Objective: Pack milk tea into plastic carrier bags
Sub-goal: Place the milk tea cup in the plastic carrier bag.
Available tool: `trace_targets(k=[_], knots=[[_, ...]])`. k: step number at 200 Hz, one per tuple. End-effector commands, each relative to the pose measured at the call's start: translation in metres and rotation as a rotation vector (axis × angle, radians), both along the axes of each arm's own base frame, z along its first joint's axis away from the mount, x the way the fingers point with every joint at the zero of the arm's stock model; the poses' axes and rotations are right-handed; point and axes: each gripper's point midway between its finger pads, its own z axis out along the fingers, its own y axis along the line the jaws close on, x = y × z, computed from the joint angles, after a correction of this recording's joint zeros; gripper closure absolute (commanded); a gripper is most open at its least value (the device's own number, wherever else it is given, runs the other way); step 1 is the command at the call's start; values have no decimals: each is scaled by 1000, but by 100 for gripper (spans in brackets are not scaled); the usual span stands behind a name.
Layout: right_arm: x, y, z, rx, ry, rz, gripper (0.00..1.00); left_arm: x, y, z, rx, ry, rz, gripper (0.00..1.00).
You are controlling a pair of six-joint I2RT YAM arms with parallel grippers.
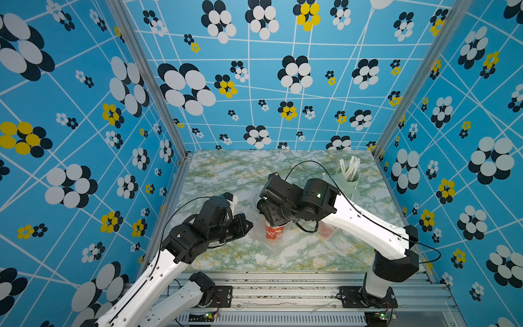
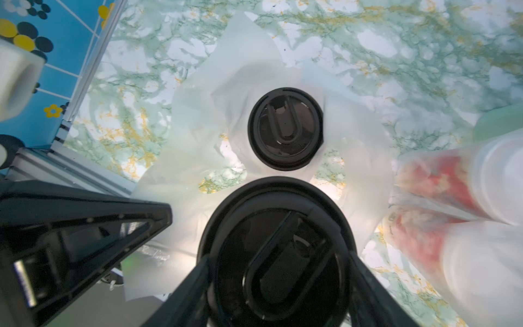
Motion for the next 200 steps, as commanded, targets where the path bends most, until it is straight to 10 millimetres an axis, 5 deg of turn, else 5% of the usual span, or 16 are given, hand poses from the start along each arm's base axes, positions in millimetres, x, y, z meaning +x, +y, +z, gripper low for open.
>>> trace_targets(k=[1, 105, 200], knots=[[-9, 23, 7, 112, 46, 40, 47, -3, -2, -3, -8, 3, -8, 100], [-4, 20, -51, 8, 69, -3, 48, -4, -5, 12, -45, -25, -11, 100], [-4, 12, -82, -77, -6, 20, 49, 0, -11, 24, -92, -47, -7, 100]])
